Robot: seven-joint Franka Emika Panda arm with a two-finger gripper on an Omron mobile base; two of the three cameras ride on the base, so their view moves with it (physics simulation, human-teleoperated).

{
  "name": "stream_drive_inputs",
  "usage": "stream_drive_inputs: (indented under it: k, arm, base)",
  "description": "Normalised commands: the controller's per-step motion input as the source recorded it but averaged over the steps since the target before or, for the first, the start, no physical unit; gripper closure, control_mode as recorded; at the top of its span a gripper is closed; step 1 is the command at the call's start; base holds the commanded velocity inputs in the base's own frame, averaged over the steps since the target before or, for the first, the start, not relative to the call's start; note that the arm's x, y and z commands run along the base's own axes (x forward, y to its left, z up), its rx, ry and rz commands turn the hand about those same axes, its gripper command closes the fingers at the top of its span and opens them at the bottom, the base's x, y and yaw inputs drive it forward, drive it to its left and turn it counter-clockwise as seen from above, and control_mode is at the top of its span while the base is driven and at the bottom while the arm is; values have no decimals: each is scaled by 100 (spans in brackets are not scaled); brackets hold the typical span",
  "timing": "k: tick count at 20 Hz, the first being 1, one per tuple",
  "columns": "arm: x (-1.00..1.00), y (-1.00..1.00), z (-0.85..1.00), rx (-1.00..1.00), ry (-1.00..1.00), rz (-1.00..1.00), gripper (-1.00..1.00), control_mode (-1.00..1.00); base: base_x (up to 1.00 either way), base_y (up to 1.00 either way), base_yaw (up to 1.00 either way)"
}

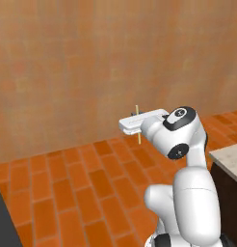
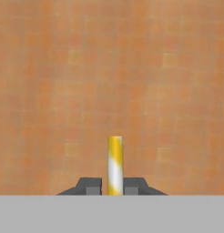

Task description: Take a straw from the drawer in front and place it inside the glass cup on the dining counter.

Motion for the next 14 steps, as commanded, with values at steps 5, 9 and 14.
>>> stream_drive_inputs:
  k: [5,9,14]
  arm:
    - [0,0,0,0,0,0,100,100]
    - [0,0,0,0,0,0,100,100]
    - [0,0,0,0,0,0,100,100]
  base:
    - [100,4,-18]
    - [100,9,-22]
    - [100,11,-25]
